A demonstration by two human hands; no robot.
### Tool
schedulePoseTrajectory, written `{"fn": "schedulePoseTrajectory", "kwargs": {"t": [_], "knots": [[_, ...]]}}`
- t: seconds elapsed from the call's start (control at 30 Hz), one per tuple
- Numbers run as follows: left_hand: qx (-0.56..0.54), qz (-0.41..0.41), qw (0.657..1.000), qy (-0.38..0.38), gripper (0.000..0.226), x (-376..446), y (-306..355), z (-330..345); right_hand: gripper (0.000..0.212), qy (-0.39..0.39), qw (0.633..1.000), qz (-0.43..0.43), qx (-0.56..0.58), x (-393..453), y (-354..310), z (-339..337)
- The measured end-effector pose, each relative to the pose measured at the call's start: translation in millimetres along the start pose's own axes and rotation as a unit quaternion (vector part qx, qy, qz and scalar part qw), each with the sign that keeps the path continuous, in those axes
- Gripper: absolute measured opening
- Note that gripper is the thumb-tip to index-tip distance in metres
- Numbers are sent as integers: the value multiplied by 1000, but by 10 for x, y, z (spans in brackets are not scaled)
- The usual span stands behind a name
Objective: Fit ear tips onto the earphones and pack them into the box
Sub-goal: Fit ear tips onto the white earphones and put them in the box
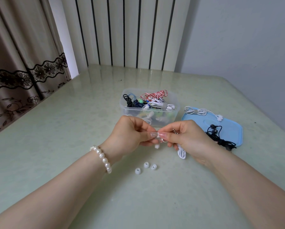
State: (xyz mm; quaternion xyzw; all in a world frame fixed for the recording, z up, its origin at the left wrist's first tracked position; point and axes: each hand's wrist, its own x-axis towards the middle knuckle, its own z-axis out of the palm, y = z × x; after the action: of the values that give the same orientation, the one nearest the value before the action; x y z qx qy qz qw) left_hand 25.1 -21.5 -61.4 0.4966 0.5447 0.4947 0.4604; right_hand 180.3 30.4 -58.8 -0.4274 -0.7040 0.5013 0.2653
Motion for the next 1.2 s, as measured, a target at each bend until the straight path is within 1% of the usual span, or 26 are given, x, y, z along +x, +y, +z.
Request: {"fn": "schedulePoseTrajectory", "kwargs": {"t": [0.03, 0.07, 0.13, 0.17, 0.2, 0.27, 0.33, 0.4, 0.47, 0.57, 0.67, 0.73, 0.8, 0.87, 0.9, 0.93, 0.97, 1.03, 1.13, 1.2], "knots": [[14, 4, 1000, 11, 12, 2, -1, 5, 14, 9, 1000, 1, 6, 7, 1, -10], [53, 16, 998, 26, 13, 10, -9, 3, 13, 19, 1000, 6, 15, 14, 1, -29], [177, 58, 982, 44, 18, 15, -15, -11, 12, 35, 998, 20, 39, 25, -4, -81], [227, 72, 971, 35, 19, 1, 2, -13, 12, 41, 998, 28, 50, 31, -7, -108], [262, 77, 962, 11, 19, -23, 26, -9, 12, 44, 997, 35, 60, 37, -10, -133], [317, 61, 944, -65, 14, -84, 77, 18, 11, 44, 995, 46, 71, 47, -7, -168], [381, 33, 915, -129, 17, -146, 106, 57, 10, 40, 996, 51, 68, 53, -2, -186], [412, 14, 897, -157, 23, -169, 93, 78, 10, 38, 996, 51, 56, 56, 5, -191], [425, 13, 889, -168, 20, -156, 78, 72, 11, 39, 997, 47, 43, 57, 14, -191], [408, 11, 894, -183, 8, -126, 62, 46, 12, 36, 998, 42, 21, 63, 34, -188], [407, 27, 891, -199, 8, -123, 48, 26, 11, 29, 999, 37, -8, 59, 29, -180], [358, 27, 916, -181, 15, -110, 42, 19, 11, 21, 999, 36, -31, 42, 9, -169], [275, 48, 954, -113, 18, -75, 43, 17, 9, 19, 998, 36, -51, 21, -10, -155], [125, 40, 990, -44, 17, -40, 40, 14, 8, 20, 997, 32, -66, 6, -21, -137], [44, 20, 999, -23, 15, -32, 39, 18, 8, 20, 997, 30, -72, 1, -25, -128], [-19, -1, 1000, -6, 12, -25, 31, 24, 9, 19, 996, 29, -78, -3, -28, -120], [-58, -20, 998, 4, 9, -23, 23, 36, 10, 17, 996, 29, -82, -6, -30, -116], [-113, -52, 992, 8, 4, -18, -2, 65, 11, 13, 996, 32, -85, -9, -30, -115], [-195, -85, 977, 19, 10, -7, -17, 89, 10, 14, 997, 39, -66, -9, -35, -122], [-232, -93, 968, 36, 12, 1, -9, 82, 8, 28, 997, 38, -56, 0, -33, -132]]}}
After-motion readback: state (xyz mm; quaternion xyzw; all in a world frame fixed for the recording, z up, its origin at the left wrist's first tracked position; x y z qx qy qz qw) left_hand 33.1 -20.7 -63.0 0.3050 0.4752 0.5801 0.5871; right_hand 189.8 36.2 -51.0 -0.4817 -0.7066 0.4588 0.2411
